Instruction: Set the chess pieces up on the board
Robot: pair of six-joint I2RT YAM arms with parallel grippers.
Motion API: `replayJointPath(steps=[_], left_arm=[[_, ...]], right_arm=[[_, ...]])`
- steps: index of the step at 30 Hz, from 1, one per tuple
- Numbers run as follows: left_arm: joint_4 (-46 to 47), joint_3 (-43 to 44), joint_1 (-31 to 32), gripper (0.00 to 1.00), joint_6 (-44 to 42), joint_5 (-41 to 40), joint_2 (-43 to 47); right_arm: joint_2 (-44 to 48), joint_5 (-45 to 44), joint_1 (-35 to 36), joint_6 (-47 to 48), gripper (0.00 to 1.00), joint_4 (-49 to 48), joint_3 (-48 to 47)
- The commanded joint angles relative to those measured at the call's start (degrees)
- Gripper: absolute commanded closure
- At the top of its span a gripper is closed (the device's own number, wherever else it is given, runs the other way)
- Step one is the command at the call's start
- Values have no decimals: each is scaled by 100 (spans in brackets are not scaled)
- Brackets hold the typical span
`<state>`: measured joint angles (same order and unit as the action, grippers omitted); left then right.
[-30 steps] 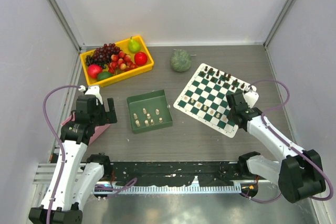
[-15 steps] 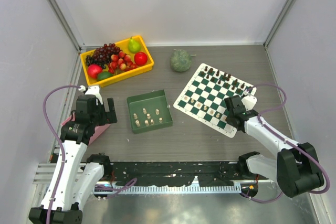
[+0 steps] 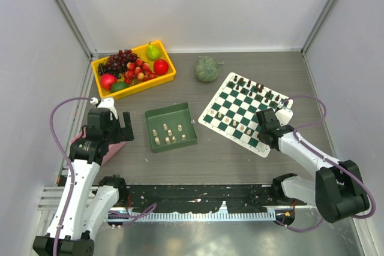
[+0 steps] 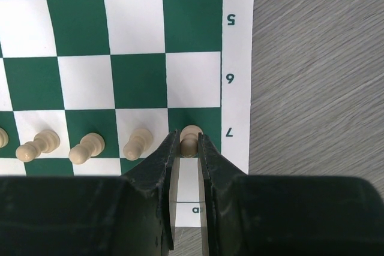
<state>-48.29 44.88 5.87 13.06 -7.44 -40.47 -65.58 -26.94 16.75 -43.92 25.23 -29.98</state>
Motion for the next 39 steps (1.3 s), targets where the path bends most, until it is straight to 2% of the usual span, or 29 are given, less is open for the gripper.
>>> replayJointPath(steps=[1, 10, 14, 20, 23, 26, 29, 34, 39], left_arm=[[101, 179, -24, 1, -23, 76, 13], [101, 187, -24, 1, -23, 67, 13], [101, 179, -24, 1, -23, 76, 21], [109, 179, -24, 1, -23, 76, 56], [109, 179, -33, 1, -23, 59, 57], [110, 179, -33, 1, -23, 67, 65], [109, 179, -33, 1, -23, 67, 74], [92, 179, -24, 1, -23, 41, 92], [92, 179, -24, 1, -23, 24, 92]], right_arm=[[-86, -224, -32, -81, 86, -115, -34], [-148, -180, -40, -12, 74, 43, -210], [141, -312, -41, 77, 61, 236, -385], [721, -471, -41, 472, 56, 553, -938], [968, 19, -40, 1084, 53, 316, -1168], [1021, 740, -32, 1359, 46, -79, -1510], [680, 1636, 116, 1378, 44, -361, -1905], [-173, 1745, 1091, 1430, 43, -502, -2574], [-1524, 2095, 2207, 1553, 41, -546, -3530]])
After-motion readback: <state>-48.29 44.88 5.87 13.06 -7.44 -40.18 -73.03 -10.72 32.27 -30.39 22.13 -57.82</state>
